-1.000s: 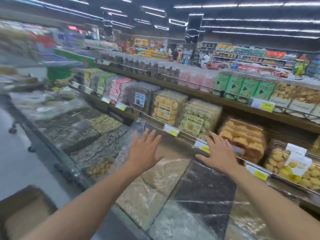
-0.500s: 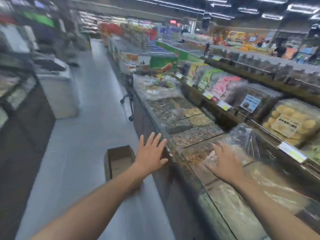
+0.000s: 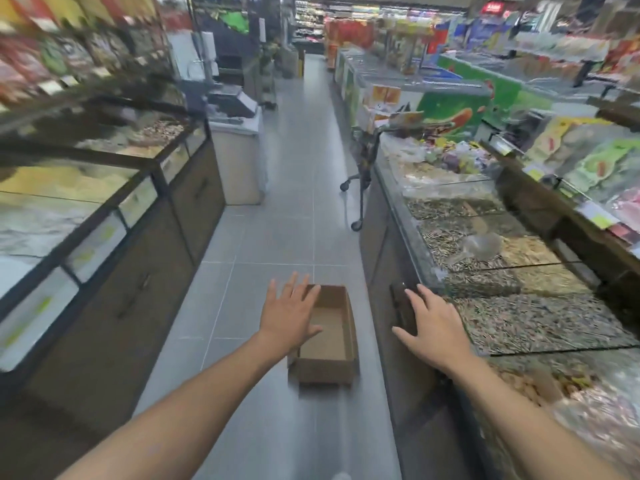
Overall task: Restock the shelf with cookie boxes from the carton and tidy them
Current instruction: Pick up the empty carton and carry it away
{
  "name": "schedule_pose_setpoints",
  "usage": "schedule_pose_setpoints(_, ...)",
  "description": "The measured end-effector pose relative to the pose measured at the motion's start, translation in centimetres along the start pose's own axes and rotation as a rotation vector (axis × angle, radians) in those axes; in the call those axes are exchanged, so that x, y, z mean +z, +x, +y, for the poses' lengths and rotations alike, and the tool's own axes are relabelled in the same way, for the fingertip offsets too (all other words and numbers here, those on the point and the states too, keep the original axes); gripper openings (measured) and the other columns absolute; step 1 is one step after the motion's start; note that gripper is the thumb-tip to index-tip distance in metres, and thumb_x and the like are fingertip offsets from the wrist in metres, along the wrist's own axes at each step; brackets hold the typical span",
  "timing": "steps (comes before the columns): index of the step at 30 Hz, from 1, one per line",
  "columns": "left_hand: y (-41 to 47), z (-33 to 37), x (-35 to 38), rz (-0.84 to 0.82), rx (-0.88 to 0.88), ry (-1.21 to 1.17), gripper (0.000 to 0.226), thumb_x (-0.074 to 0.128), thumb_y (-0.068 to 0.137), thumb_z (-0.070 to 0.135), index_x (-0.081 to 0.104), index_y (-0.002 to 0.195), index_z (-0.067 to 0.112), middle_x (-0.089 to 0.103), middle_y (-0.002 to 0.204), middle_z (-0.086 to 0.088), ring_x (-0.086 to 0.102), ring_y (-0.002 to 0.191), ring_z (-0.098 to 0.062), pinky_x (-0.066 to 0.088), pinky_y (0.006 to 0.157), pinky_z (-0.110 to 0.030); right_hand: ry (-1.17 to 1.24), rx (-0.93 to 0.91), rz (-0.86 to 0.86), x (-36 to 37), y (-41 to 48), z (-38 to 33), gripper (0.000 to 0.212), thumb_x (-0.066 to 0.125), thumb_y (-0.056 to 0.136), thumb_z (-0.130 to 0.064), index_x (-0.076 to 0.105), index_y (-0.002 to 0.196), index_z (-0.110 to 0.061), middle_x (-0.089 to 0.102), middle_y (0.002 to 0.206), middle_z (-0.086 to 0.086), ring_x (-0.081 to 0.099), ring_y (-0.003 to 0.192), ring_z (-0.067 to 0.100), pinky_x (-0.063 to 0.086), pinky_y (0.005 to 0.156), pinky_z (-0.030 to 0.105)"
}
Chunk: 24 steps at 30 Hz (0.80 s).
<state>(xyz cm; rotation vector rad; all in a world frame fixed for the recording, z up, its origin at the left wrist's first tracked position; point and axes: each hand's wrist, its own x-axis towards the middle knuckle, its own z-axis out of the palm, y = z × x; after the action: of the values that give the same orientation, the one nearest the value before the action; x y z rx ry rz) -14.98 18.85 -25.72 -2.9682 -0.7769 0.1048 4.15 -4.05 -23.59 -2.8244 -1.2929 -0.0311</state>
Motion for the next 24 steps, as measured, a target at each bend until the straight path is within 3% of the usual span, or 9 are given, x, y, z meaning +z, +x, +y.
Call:
schedule_pose_setpoints(8, 11.7, -4.2, 2.2, -0.102, -0.061, 0.001, 0.088, 0.048, 0.101, 0.068, 0.010, 0.169, 0.026, 0.003, 0.178, -0.006, 0.001, 0.164, -0.030, 0.006, 0.129, -0.062, 0.010, -0.137, -0.113, 4.3, 14.6, -0.2, 0.089, 0.055, 0.088, -0.068, 0.031, 0.162, -0.024, 0.025, 0.171, 0.007, 0.026, 0.156, 0.027, 0.022, 0.125, 0.057)
schedule_pose_setpoints(17, 22.3, -9.7, 6.8, -0.172, -0.046, -0.026, 0.085, 0.052, 0.102, 0.061, 0.008, 0.168, 0.029, 0.004, 0.178, -0.006, 0.002, 0.164, -0.030, 0.007, 0.129, -0.060, 0.060, -0.084, -0.192, 10.0, 25.2, -1.8, 0.087, 0.053, 0.090, -0.069, 0.029, 0.162, -0.026, 0.026, 0.171, 0.005, 0.024, 0.157, 0.025, 0.020, 0.126, 0.054)
schedule_pose_setpoints(24, 29.9, -14.4, 13.1, -0.250, 0.081, 0.035, 0.077, 0.057, 0.104, 0.028, 0.014, 0.168, 0.026, 0.006, 0.177, -0.006, 0.001, 0.164, -0.031, 0.009, 0.129, -0.061, 0.067, 0.047, -0.211, 16.6, 30.1, -5.2, 0.083, 0.057, 0.091, -0.067, 0.032, 0.160, -0.029, 0.028, 0.170, 0.002, 0.029, 0.155, 0.025, 0.022, 0.125, 0.053)
